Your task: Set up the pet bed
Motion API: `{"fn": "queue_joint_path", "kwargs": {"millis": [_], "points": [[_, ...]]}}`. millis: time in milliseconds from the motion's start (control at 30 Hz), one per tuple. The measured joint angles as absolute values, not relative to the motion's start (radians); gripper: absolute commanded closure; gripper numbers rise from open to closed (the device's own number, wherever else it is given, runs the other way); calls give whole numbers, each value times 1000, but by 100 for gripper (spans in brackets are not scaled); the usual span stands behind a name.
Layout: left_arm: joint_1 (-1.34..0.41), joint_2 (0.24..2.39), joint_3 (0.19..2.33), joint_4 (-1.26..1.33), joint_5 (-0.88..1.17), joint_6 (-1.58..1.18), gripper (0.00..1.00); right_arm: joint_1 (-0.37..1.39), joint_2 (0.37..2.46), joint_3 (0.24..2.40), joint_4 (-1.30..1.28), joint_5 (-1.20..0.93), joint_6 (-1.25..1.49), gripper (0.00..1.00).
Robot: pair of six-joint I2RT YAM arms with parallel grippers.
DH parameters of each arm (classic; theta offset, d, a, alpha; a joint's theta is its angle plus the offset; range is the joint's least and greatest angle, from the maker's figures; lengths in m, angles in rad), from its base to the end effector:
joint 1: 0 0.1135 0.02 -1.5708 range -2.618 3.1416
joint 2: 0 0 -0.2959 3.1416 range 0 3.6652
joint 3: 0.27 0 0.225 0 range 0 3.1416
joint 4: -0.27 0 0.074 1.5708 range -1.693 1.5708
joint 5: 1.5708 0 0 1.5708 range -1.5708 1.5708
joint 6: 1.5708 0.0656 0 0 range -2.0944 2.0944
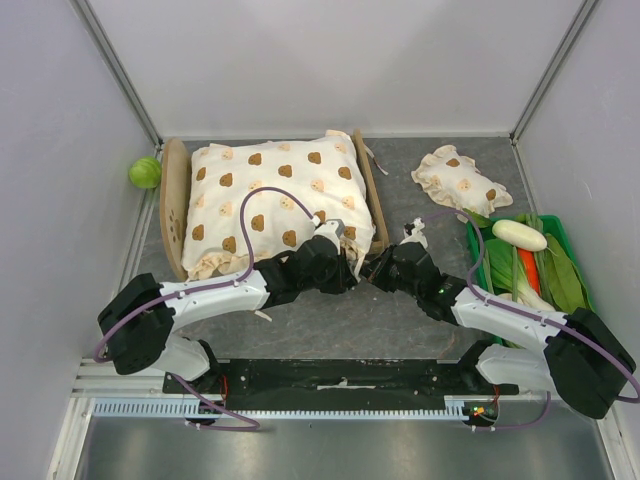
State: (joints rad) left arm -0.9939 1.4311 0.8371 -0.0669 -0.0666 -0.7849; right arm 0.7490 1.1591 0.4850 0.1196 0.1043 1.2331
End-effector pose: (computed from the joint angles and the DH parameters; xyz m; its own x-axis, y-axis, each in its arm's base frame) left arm 0.1685 -0.2509 0.2493 -0.8077 -0.0518 -0.5874 0.3348 0.7798 -0.5290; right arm 0.1708 0.1495 0.2229 -0.7055 0.6253 -0.3334 0.1609 0.5995 0.7840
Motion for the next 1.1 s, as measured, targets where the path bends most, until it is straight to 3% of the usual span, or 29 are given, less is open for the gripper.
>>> {"fn": "queue_joint_path", "kwargs": {"millis": [300,400,500,1100], "points": [[-992,1434,837,-49,-48,-785,86,749,1159,485,119,102,1233,100],[-992,1434,837,-48,-46,-786,71,749,1159,485,119,102,1233,100],[-992,1434,837,-48,-43,-787,67,749,1159,485,119,102,1233,100],[-991,1448,815,-10,-20,-788,70,749,1159,485,119,101,1234,100]]}}
